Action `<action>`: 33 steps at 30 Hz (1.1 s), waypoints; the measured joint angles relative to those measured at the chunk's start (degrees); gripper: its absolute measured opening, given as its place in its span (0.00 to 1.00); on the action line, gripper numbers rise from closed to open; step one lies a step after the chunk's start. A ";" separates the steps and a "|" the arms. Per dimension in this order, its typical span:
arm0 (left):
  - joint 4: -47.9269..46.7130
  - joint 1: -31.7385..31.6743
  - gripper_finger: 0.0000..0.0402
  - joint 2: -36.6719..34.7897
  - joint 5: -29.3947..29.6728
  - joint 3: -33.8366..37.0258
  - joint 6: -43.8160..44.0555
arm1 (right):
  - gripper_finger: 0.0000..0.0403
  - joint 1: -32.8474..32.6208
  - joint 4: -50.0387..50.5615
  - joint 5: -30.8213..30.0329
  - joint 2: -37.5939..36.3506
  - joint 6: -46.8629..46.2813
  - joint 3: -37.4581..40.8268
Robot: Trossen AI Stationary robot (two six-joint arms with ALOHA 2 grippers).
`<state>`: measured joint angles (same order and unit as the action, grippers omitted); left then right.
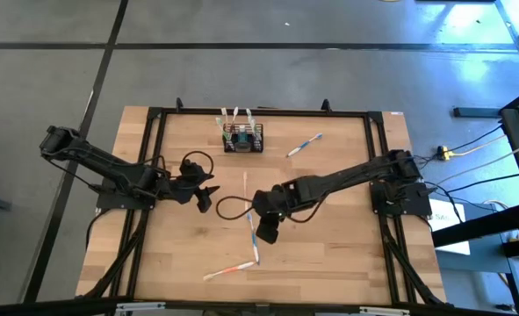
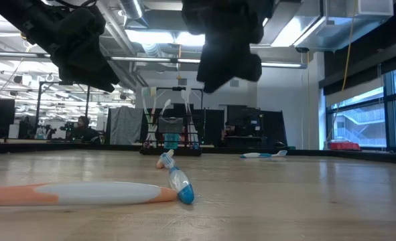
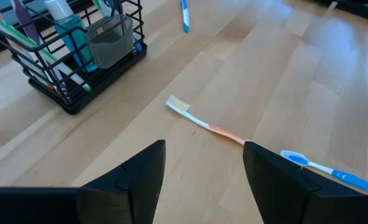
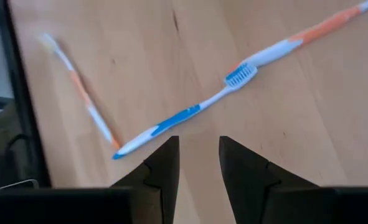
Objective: Pick & Place toothbrushing station
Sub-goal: Put the bottom blue toothbrush into the black wire organizer
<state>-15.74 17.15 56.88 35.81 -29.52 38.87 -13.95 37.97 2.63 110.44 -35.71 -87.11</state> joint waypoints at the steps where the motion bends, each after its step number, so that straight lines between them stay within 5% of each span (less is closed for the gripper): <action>1: 0.02 0.00 0.53 0.00 0.00 0.00 0.00 | 0.29 -0.09 0.05 -0.01 0.53 -0.07 0.00; 33: 0.02 0.00 0.53 0.02 0.18 0.00 -0.18 | 0.49 2.90 -12.25 -3.26 13.16 -4.30 -0.02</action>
<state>-15.73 17.15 56.90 36.00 -29.52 38.69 -11.05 25.72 -0.62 123.60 -40.01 -87.13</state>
